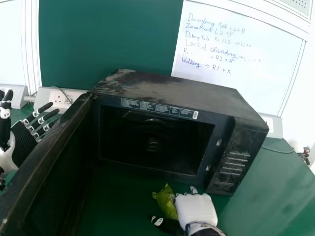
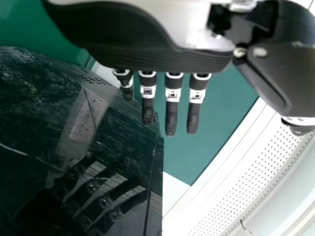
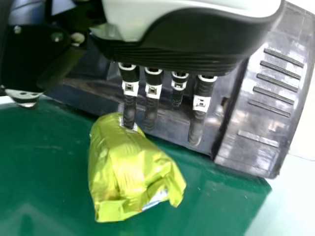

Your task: Put biscuit inside oven

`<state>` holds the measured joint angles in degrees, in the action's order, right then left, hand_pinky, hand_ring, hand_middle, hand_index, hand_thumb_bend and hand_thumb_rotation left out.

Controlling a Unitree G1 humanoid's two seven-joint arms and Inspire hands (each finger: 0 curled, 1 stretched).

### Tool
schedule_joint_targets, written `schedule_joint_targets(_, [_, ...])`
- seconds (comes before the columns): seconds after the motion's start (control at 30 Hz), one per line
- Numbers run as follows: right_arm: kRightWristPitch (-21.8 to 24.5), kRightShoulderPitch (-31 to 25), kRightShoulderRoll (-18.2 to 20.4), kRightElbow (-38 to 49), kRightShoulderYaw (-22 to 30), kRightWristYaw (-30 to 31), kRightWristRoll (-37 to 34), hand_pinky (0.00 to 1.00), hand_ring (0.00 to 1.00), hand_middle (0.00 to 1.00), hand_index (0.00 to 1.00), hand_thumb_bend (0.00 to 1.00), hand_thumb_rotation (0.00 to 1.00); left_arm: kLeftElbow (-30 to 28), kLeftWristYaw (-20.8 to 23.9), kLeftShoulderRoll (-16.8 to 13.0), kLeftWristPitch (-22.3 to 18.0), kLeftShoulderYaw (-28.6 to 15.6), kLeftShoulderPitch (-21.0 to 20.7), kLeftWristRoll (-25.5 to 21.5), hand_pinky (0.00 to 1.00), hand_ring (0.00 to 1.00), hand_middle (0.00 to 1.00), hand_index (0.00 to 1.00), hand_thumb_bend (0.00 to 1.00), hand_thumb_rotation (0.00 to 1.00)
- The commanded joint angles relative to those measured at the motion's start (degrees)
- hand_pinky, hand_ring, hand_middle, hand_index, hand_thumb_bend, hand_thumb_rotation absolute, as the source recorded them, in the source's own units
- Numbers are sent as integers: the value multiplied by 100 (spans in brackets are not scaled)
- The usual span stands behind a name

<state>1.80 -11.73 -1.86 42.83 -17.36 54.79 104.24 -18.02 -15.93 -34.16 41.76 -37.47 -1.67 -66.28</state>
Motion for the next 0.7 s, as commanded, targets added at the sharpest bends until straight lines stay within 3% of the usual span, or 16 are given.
schedule_joint_targets(0.0, [29,-80,65,-332,-8,374,-76,54,70,77,77,94,17,-67,14,-25,-20,-20,-18,-33,88,85,81,79,30,17])
schedule_joint_targets(0.1, [31,-16,6,-484,-101,368,146,49,67,77,76,94,18,-37,17,-20,-17,-22,-25,-46,84,82,79,78,33,17])
schedule_joint_targets(0.27, [21,93,-85,-736,-219,361,490,42,61,73,72,80,4,-15,7,-37,-14,-7,-45,-34,80,80,77,76,38,16])
schedule_joint_targets(0.37, [9,178,-146,-841,-243,411,492,44,64,75,72,81,7,-47,47,-23,-29,-10,-34,-14,75,77,74,74,37,16])
schedule_joint_targets(0.5, [57,178,-124,-769,-224,430,234,54,71,78,70,83,11,2,-2,-34,-33,-8,-52,-24,79,79,76,74,36,17])
schedule_joint_targets(0.67, [80,273,-167,-1058,-329,567,476,34,53,71,70,85,14,-26,24,-22,-53,2,-50,3,79,79,76,74,39,16])
